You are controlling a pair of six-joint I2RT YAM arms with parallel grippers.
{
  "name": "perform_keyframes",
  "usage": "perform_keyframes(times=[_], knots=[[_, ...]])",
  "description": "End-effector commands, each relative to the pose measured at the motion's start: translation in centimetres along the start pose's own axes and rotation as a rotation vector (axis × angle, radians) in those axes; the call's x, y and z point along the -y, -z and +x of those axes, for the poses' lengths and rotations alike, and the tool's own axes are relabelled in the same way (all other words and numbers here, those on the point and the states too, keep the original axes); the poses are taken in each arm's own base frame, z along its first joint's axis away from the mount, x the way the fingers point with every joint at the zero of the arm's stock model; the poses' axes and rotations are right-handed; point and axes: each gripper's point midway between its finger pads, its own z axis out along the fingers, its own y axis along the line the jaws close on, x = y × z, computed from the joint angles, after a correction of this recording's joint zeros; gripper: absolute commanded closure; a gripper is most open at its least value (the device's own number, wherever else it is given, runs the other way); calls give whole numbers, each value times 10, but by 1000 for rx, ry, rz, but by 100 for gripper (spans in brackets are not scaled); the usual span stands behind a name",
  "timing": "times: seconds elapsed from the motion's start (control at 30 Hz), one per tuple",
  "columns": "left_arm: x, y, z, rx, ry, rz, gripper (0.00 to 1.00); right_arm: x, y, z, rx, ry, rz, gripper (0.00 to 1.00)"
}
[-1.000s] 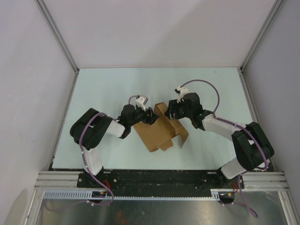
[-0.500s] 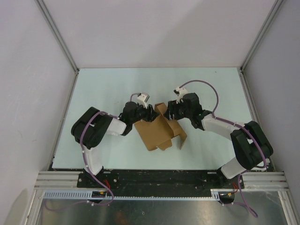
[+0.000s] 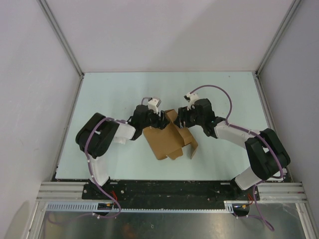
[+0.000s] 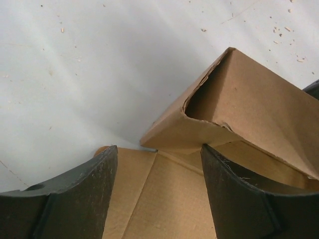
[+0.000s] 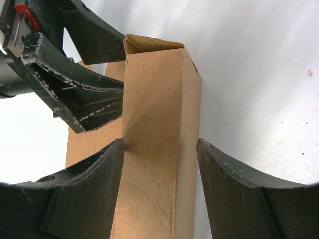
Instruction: Fold the paper box
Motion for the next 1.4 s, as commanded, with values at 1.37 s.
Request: perform_keyframes(times=[1.37], knots=[[11,-12,-41,-7,-95,159,42,12,-12,-18,47,-45,-34,35]])
